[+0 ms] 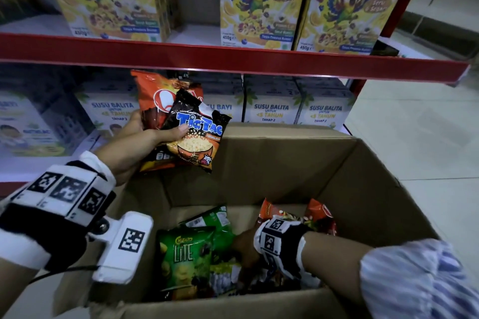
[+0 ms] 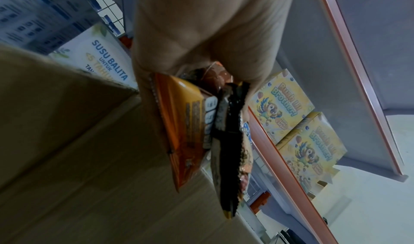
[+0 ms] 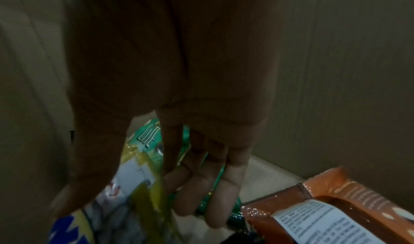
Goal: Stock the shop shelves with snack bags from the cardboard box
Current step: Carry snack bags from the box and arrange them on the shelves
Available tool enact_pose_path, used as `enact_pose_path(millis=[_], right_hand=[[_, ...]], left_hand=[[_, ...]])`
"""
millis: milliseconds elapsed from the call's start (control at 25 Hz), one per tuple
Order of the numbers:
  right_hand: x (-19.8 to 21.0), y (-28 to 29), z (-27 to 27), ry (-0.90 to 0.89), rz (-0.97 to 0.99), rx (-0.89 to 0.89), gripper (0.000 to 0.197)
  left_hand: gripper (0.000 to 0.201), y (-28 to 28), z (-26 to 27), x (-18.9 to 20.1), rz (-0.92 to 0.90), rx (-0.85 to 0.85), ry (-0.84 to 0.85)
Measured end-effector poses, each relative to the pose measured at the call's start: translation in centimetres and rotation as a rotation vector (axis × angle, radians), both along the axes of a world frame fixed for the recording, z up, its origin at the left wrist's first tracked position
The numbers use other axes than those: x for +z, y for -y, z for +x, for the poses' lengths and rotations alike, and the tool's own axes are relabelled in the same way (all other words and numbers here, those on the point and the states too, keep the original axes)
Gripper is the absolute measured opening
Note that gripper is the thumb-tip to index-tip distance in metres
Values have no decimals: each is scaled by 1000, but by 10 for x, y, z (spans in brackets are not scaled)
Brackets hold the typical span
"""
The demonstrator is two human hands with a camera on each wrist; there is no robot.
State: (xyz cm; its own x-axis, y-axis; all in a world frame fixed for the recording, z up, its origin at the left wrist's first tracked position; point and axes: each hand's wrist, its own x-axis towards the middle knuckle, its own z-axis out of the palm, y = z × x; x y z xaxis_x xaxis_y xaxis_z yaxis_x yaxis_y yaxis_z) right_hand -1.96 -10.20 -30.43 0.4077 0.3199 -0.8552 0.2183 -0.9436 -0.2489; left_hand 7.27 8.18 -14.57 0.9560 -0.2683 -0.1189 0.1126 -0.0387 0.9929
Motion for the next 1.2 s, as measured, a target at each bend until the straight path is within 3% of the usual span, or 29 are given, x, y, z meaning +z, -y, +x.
enact_pose_path(millis=[120, 280, 400, 600, 720, 1000, 1200], right_hand=[[0, 0, -1, 76, 17, -14, 44], [40, 8, 14, 282, 182, -109, 14], [93, 24, 23, 458, 337, -239, 18], [148, 37, 25, 607, 322, -122, 25], [167, 43, 24, 641, 374, -159, 27], [191, 68, 20, 631, 543, -383, 20], [202, 73, 19, 678, 946, -705, 11]], left_hand=[[78, 1, -2, 2, -13, -18, 14], [82, -3, -3, 6, -57, 12, 46], [83, -3, -4, 6, -68, 12, 77], [82, 3, -6, 3, -52, 10, 85], [84, 3, -5, 2, -38, 13, 92], [86, 0, -2, -2, -21, 32, 86], [86, 15, -11, -5, -115, 2, 49]])
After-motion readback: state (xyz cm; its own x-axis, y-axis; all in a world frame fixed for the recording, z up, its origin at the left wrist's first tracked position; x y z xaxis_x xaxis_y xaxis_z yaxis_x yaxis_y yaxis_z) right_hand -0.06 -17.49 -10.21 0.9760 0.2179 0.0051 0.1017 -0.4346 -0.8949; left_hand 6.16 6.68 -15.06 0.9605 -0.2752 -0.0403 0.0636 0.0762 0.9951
